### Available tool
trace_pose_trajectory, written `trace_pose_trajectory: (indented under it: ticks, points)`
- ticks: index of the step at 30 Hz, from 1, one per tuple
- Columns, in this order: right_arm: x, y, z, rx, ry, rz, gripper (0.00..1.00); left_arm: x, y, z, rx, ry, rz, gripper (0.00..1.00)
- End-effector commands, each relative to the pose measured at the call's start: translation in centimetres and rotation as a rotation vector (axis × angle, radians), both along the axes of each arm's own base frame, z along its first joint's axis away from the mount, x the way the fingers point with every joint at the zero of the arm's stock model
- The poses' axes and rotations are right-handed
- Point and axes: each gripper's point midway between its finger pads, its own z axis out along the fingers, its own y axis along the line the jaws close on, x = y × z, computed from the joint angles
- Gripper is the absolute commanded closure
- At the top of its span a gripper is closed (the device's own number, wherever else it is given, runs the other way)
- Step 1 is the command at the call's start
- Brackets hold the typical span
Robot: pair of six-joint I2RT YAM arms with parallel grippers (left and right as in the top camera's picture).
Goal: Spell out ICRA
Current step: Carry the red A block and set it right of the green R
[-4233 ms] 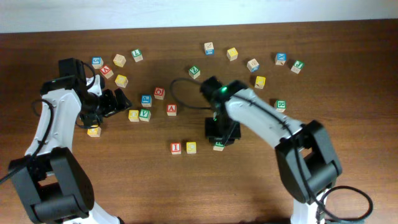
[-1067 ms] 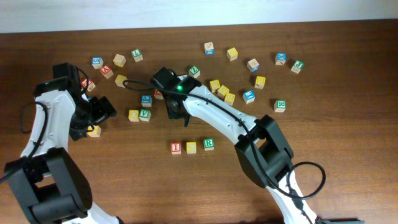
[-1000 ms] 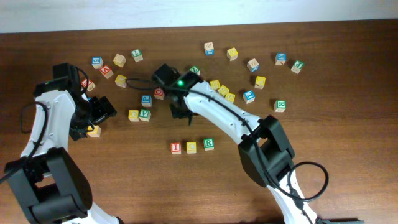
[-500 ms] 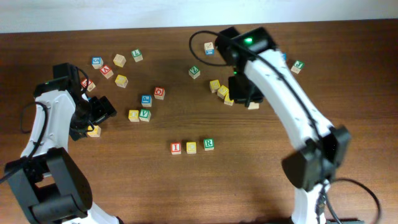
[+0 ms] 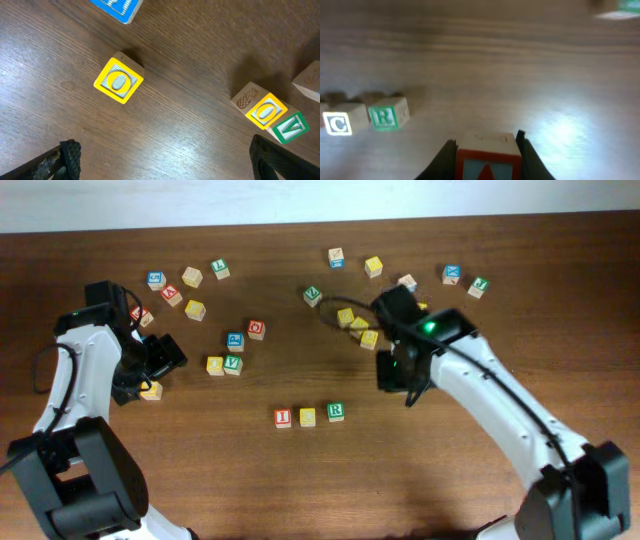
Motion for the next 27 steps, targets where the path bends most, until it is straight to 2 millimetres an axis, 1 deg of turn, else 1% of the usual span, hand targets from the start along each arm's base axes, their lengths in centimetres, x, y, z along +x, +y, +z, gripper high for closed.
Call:
trace_pose_trajectory:
  ticks: [1, 2, 4, 6, 9, 13, 14, 19, 22, 24, 25, 27]
  points:
    - [-1.3, 2.0, -4.0, 0.139, 0.035, 0.028, 0.81, 0.3, 0.3, 0.1, 0.008, -0.006, 0.019, 0.01]
    - [-1.2, 2.0, -5.4, 0.146, 0.016, 0.03, 0.82, 0.4, 0.3, 0.2, 0.008, -0.01, 0.019, 0.01]
    - [-0.7, 2.3, -6.9, 0.169, -0.035, 0.034, 0.81, 0.5, 0.3, 0.2, 0.008, -0.012, 0.019, 0.01]
    - [-0.6, 2.3, -7.5, 0.179, -0.046, 0.013, 0.81, 0.6, 0.3, 0.2, 0.009, -0.016, 0.019, 0.01]
    - [-0.5, 2.3, -7.7, 0.182, -0.046, -0.015, 0.81, 0.6, 0.3, 0.2, 0.01, -0.016, 0.019, 0.01]
    - [-1.0, 3.9, -9.4, 0.145, -0.035, 0.035, 0.81, 0.6, 0.3, 0.2, 0.01, -0.017, 0.019, 0.01]
    - [-1.3, 4.0, -9.7, 0.096, -0.046, 0.044, 0.81, 0.6, 0.3, 0.2, 0.01, -0.018, 0.019, 0.01]
    - [-1.5, 4.8, -9.8, 0.06, -0.073, 0.054, 0.8, 0.7, 0.4, 0.2, 0.011, -0.021, 0.019, 0.01]
    - [-1.7, 4.7, -10.7, 0.048, -0.053, 0.054, 0.81, 0.8, 0.4, 0.2, 0.011, -0.024, 0.019, 0.01]
    - [-1.3, 5.2, -11.1, 0.063, -0.06, 0.058, 0.79, 0.8, 0.4, 0.2, 0.011, -0.024, 0.019, 0.01]
    - [-1.2, 5.6, -11.1, 0.077, -0.066, 0.046, 0.77, 0.8, 0.4, 0.2, 0.011, -0.024, 0.019, 0.01]
    - [-1.3, 6.1, -11.0, 0.092, -0.07, 0.051, 0.77, 0.7, 0.4, 0.2, 0.011, -0.023, 0.019, 0.01]
